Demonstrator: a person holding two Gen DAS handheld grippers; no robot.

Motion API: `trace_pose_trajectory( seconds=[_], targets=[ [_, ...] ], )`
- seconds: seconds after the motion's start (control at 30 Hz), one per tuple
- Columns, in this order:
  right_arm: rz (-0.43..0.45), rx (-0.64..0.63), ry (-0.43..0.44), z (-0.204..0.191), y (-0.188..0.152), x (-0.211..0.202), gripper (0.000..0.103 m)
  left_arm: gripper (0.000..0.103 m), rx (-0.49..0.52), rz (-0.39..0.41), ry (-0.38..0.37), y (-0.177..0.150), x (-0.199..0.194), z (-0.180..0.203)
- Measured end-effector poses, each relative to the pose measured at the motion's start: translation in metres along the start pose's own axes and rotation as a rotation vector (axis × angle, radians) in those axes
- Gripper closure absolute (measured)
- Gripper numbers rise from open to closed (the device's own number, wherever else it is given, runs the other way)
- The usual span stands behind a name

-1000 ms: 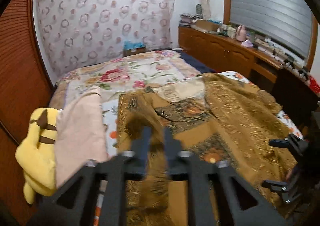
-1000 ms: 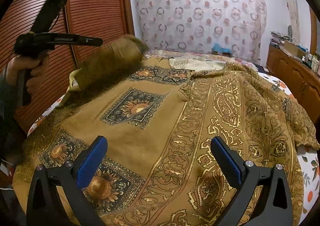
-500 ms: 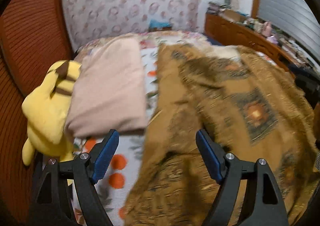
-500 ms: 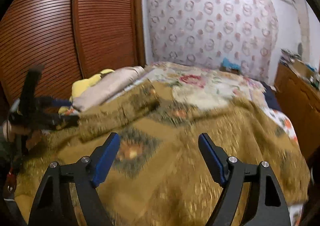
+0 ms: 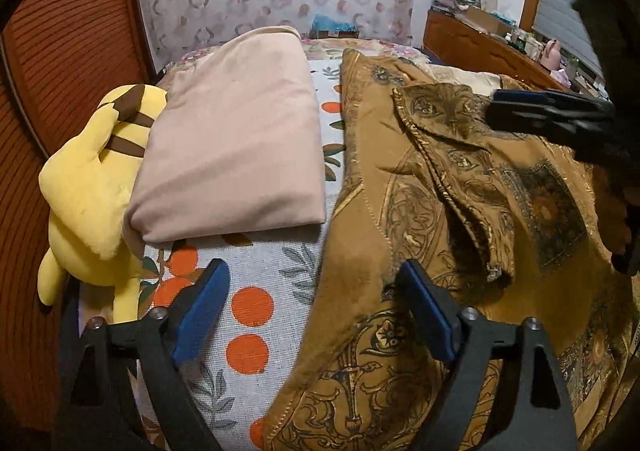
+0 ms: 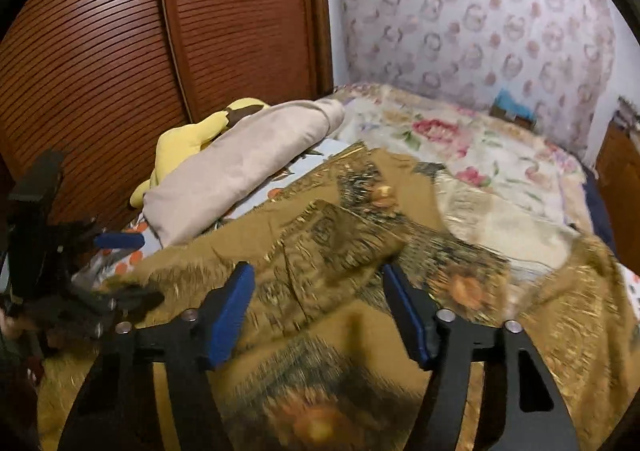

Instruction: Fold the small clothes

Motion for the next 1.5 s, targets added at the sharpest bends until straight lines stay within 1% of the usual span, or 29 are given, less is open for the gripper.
trace_pose_trajectory(
  seconds=[0.1, 0.13, 0.23, 0.27, 0.33, 0.37, 0.4, 0.43, 0.5, 0.57, 0.6, 0.7, 0.77, 0.83, 0.9, 0.97, 1.03, 1.07, 1.1, 1.17, 1.3, 1.4, 1.47, 1.5],
  targets=[
    [-0.043, -0.017, 0.012, -0.004, 0.006, 0.026, 0.05, 0.015, 0.001, 0.001, 0.002, -0.001, 0.0, 0.001],
    [-0.055, -0.029, 0.012, -0.008, 0.007, 0.033, 0.051, 0.015, 0.001, 0.001, 0.002, 0.0, 0.0, 0.0],
    [-0.09, -0.089, -0.032, -0.019, 0.002, 0.05, 0.059, 0.014, 0.002, 0.001, 0.002, 0.0, 0.0, 0.001],
    [-0.095, -0.118, -0.071, -0.02, -0.001, 0.056, 0.07, 0.014, 0.001, 0.0, 0.003, 0.0, 0.0, 0.0],
    [-0.087, -0.132, -0.066, -0.022, -0.001, 0.056, 0.077, 0.012, -0.002, -0.001, 0.009, -0.001, 0.0, 0.0],
    [-0.087, -0.14, -0.063, -0.023, -0.001, 0.056, 0.087, 0.012, -0.003, -0.001, 0.009, -0.001, 0.0, 0.0],
    [-0.086, -0.159, -0.077, -0.024, -0.003, 0.057, 0.093, 0.012, -0.003, -0.001, 0.008, -0.001, 0.0, -0.001],
    [-0.085, -0.176, -0.085, -0.024, -0.005, 0.054, 0.094, 0.012, -0.003, -0.001, 0.008, -0.001, -0.001, 0.0],
    [-0.07, -0.204, -0.102, -0.022, -0.01, 0.05, 0.101, 0.012, -0.003, -0.001, 0.008, -0.001, -0.001, 0.0],
    [-0.032, -0.202, -0.126, -0.016, -0.013, 0.039, 0.102, 0.012, -0.003, -0.001, 0.008, -0.001, -0.001, 0.0],
    [-0.016, -0.189, -0.125, -0.014, -0.013, 0.032, 0.102, 0.012, -0.003, -0.002, 0.009, -0.001, -0.001, 0.0],
    [0.034, -0.133, -0.126, 0.001, -0.015, 0.009, 0.102, 0.012, -0.003, -0.002, 0.009, -0.001, -0.001, 0.0],
    [0.044, -0.101, -0.129, 0.011, -0.021, -0.003, 0.102, 0.012, -0.003, -0.002, 0.009, -0.001, -0.001, 0.0],
    [0.033, -0.069, -0.116, 0.021, -0.033, -0.012, 0.102, 0.012, -0.004, -0.002, 0.009, -0.001, -0.001, 0.0],
    [0.029, -0.069, -0.138, 0.026, -0.043, -0.018, 0.102, 0.012, -0.004, -0.002, 0.009, -0.001, -0.001, 0.0],
    [0.036, -0.098, -0.176, 0.025, -0.048, -0.024, 0.102, 0.012, -0.004, -0.002, 0.009, -0.001, -0.001, 0.0],
    [0.036, -0.097, -0.178, 0.018, -0.049, -0.031, 0.1, 0.012, -0.004, -0.001, 0.009, -0.001, -0.001, 0.0],
    [0.042, -0.089, -0.191, 0.014, -0.049, -0.039, 0.091, 0.012, -0.004, -0.001, 0.009, -0.001, -0.001, 0.0],
    [0.052, -0.081, -0.198, 0.014, -0.048, -0.041, 0.073, 0.012, -0.004, -0.001, 0.009, -0.001, -0.001, 0.0],
    [0.074, -0.069, -0.191, 0.013, -0.048, -0.053, 0.057, 0.012, -0.004, -0.002, 0.009, -0.001, -0.001, -0.001],
    [0.078, -0.026, -0.172, 0.02, -0.059, -0.067, 0.054, 0.012, -0.004, -0.001, 0.009, -0.001, 0.0, -0.001],
    [0.087, 0.0, -0.163, 0.029, -0.076, -0.08, 0.053, 0.012, -0.004, -0.002, 0.009, -0.001, -0.001, 0.0],
    [0.1, 0.01, -0.195, 0.039, -0.089, -0.093, 0.051, 0.012, -0.004, -0.002, 0.009, -0.001, 0.0, -0.001],
    [0.101, 0.016, -0.21, 0.043, -0.095, -0.098, 0.049, 0.012, -0.004, -0.002, 0.009, -0.001, -0.001, 0.0]
  ],
)
Point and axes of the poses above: each gripper's, at about its wrist camera, not at the fingertips, and x roughly the way its jaws point, z to its right, y to its top, the point moved 6 cm from there along x, roughly the way its jaws point, and after that the axes turned 8 degrees about -y, right-handed, at the moved point
